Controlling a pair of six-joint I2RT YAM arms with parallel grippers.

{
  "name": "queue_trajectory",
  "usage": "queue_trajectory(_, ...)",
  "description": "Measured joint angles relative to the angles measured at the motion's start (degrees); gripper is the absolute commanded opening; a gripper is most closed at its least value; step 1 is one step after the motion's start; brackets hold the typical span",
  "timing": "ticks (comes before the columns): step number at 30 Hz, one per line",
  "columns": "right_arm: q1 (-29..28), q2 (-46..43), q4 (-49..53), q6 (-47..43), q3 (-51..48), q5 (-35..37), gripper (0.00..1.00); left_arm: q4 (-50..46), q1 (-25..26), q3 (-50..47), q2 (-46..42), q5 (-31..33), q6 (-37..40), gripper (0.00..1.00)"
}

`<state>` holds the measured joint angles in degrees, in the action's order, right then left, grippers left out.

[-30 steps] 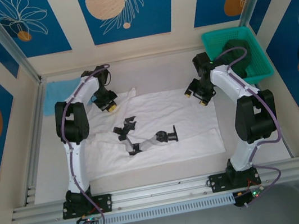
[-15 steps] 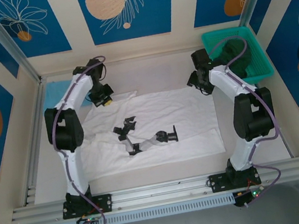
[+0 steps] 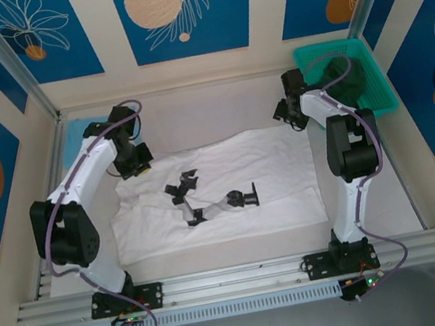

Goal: Fold and stack the t-shirts

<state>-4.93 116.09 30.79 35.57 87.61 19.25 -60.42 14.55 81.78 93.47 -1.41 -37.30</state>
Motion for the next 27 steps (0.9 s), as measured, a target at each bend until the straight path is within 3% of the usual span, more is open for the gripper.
queue_trajectory(10, -1.1, 0.5, 2.2, 3.0, 1.4, 1.8, 0.66, -1.3, 0.0, -8.4, -11.2, 1.9, -2.0, 0.0)
queue_trajectory(27, -0.3, -5.8, 4.7, 9.3, -7.8, 4.4, 0.66, -2.5, -0.1, -10.1, -11.9, 2.5, -2.8, 0.0)
